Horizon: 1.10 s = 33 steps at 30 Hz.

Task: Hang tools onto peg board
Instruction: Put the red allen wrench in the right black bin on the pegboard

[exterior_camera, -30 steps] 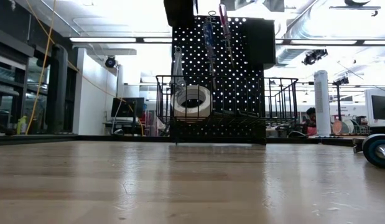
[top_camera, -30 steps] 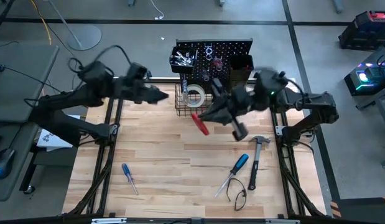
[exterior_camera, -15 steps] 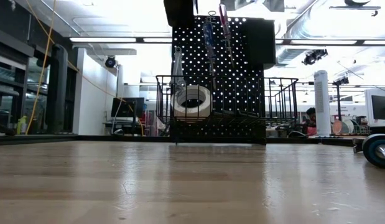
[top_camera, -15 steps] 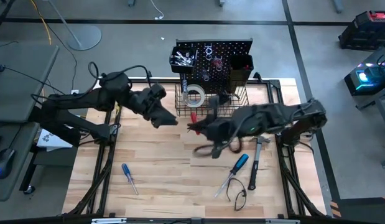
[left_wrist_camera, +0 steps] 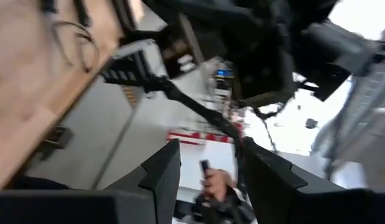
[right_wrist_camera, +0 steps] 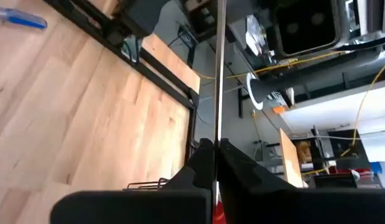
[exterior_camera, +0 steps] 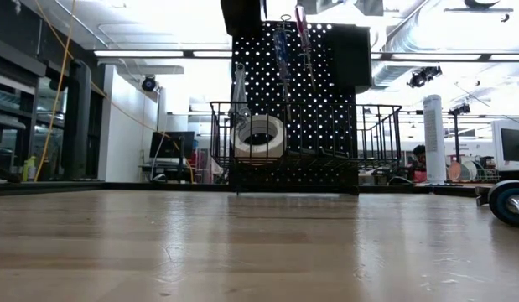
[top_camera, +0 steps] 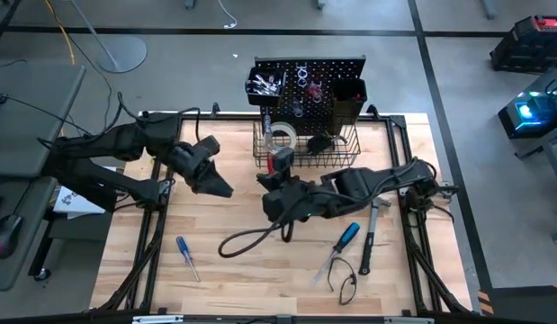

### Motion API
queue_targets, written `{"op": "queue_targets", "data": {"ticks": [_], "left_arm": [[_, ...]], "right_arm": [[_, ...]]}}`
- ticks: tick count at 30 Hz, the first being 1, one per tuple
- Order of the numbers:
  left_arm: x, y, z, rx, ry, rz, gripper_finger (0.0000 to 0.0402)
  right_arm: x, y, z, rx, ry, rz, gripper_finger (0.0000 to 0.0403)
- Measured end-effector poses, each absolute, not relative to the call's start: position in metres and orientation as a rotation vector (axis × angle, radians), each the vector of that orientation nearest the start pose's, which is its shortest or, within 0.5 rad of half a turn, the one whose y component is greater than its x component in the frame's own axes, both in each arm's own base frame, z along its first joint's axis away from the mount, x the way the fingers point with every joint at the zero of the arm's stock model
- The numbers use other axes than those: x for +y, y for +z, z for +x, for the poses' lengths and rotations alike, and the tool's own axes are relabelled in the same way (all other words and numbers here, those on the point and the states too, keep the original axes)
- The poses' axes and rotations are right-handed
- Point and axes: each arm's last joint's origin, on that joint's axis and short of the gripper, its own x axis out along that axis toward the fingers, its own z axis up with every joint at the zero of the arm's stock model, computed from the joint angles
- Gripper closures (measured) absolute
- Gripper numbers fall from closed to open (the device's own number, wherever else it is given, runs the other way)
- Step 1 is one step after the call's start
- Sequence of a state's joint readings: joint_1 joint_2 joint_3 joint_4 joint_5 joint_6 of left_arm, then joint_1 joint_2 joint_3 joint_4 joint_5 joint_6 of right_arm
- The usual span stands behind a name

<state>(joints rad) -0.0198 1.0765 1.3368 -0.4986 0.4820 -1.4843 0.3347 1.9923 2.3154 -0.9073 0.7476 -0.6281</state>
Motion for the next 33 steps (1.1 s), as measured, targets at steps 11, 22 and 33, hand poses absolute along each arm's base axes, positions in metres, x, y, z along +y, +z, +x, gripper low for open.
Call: {"op": "queue_targets", "data": {"ticks": [11, 22, 33], "left_arm": [[-0.011, 0.431, 0.207, 0.409, -0.232, -0.87, 0.0247], [-0.044, 0.462, 0.207, 0.039, -0.421, -0.414, 0.0247], [-0.055, 0.476, 0.214, -0.155, -0.478, -0.362, 0.0247]], "right_arm": [[0.116, 0.482, 0.389, 0.219, 0.014, -0.282, 0.0403], [0.095, 0.54, 0.377, -0.23, 0.586, 0.132, 0.0403], [0.093, 0.525, 0.399, -0.185, 0.605, 0.244, 0.0403]]}}
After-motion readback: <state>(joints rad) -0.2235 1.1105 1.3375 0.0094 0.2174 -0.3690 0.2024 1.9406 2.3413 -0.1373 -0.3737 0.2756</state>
